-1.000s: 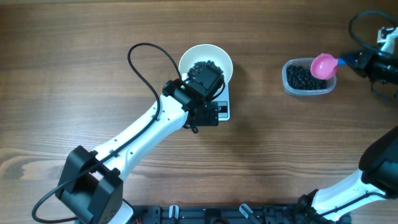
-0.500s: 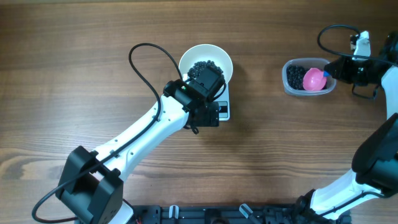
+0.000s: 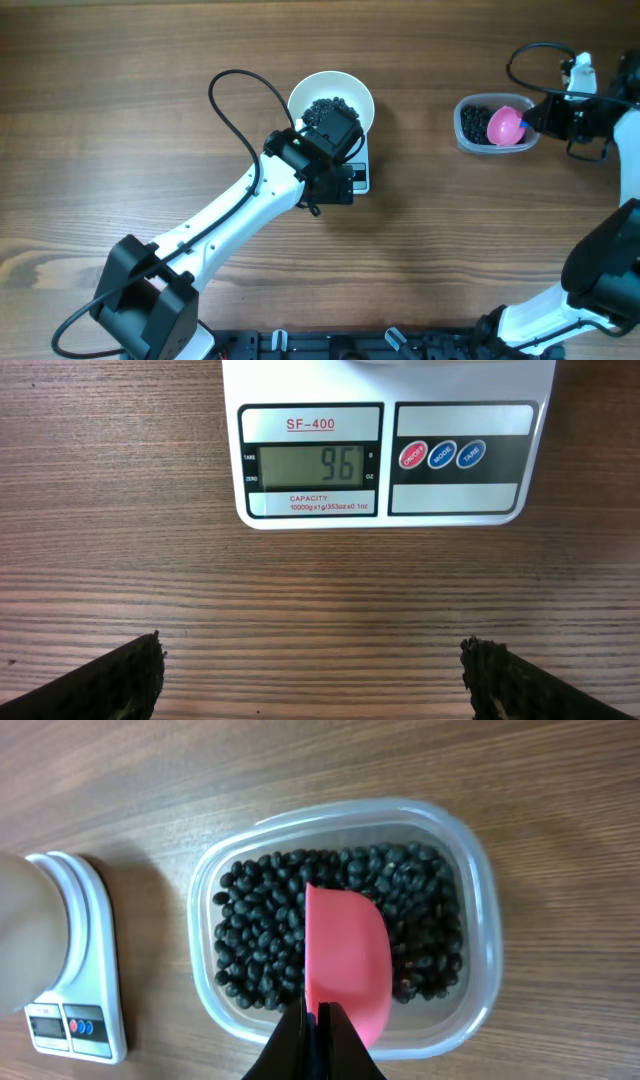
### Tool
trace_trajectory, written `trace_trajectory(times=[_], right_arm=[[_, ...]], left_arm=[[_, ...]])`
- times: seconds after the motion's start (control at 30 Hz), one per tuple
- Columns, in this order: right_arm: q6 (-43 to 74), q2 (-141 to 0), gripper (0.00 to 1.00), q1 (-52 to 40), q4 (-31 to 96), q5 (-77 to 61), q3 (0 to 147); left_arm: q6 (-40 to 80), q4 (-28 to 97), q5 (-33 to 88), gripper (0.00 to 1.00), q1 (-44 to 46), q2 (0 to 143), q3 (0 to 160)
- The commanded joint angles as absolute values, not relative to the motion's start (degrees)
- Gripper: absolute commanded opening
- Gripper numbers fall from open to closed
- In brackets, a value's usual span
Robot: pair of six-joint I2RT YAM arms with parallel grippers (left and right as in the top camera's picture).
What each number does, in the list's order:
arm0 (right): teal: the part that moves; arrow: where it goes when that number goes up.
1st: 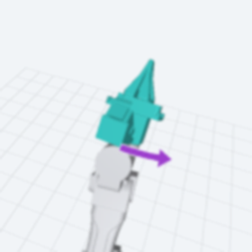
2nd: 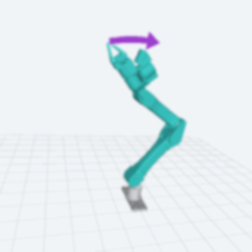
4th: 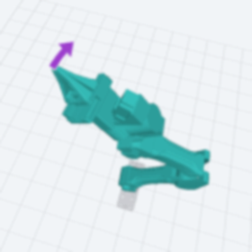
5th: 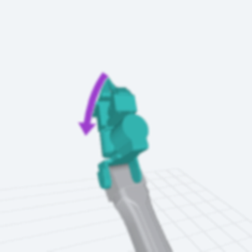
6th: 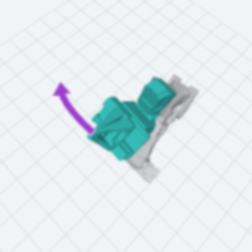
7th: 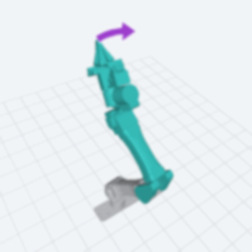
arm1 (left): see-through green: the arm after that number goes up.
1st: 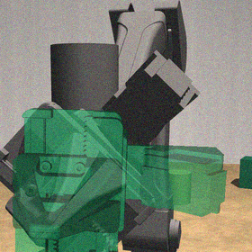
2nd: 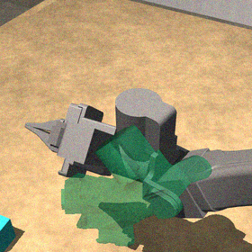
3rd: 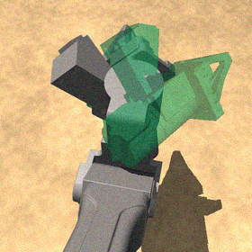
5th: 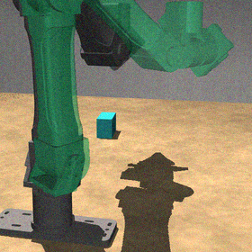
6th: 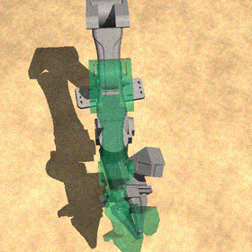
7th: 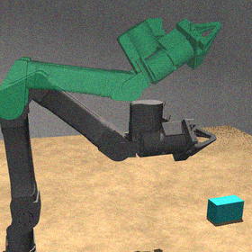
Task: Scoop item into bowl and weigh 150g on scale
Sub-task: 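Push the pink scoop through the beans to fill it, right gripper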
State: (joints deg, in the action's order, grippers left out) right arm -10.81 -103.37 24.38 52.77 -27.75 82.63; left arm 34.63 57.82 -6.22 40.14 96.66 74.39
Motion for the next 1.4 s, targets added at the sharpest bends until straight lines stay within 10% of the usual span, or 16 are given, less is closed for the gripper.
trace_trajectory(times=[0.0, 1.0, 1.37], right_arm=[[-10.48, -102.19, 0.04, 22.24, 55.05, -18.72, 82.15], [-12.12, -102.19, 0.04, 21.63, 59.70, -18.92, 91.90], [-13.54, -103.79, 0.04, 12.21, 60.71, 2.52, 92.12]], left_arm=[[35.20, 57.84, -7.38, 1.00, 40.36, 97.10, 74.04], [35.20, 57.84, -7.38, 1.00, 40.40, 97.10, 74.04], [35.20, 57.84, -7.38, 1.00, 40.40, 97.10, 74.04]])
